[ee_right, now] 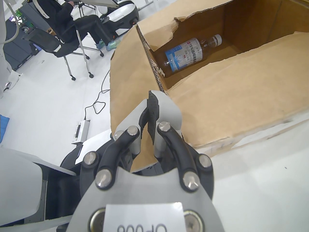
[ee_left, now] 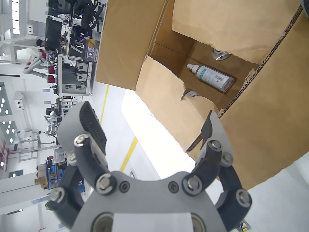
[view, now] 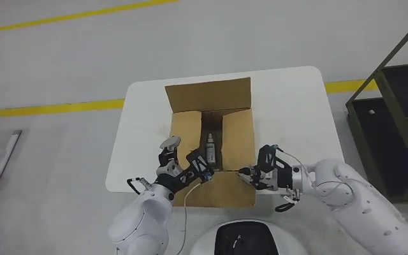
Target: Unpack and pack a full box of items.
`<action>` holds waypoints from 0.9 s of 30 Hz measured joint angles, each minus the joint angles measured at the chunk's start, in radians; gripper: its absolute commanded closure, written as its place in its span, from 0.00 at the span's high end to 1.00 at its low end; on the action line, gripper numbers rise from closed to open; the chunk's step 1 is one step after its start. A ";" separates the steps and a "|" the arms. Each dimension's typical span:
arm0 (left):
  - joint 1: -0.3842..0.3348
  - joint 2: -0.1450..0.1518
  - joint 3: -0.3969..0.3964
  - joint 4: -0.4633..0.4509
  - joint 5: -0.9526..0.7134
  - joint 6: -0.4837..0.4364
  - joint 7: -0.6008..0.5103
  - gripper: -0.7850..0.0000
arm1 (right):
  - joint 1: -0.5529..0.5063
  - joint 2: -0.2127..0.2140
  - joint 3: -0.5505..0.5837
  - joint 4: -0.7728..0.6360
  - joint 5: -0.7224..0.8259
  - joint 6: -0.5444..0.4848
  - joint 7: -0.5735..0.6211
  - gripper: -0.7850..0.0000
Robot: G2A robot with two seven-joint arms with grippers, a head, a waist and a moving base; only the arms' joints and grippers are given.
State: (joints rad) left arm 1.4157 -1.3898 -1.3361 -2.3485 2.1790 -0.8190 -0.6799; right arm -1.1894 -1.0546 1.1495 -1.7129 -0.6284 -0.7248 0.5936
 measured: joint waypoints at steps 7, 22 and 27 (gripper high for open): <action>0.000 0.000 0.000 0.000 0.000 0.000 0.000 1.00 | -0.052 0.009 0.110 -0.066 -0.035 0.023 -0.181 0.00; -0.150 -0.022 0.162 0.213 -0.024 0.151 -0.034 1.00 | -0.245 0.025 0.313 -0.135 -0.071 0.118 -0.377 0.00; -0.236 -0.036 0.208 0.335 0.000 0.232 -0.099 1.00 | -0.265 0.025 0.321 -0.140 -0.085 0.129 -0.391 0.00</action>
State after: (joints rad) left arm 1.1796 -1.4261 -1.1280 -2.0135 2.1792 -0.5869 -0.7790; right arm -1.4546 -1.0298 1.4705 -1.8526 -0.7134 -0.5961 0.2028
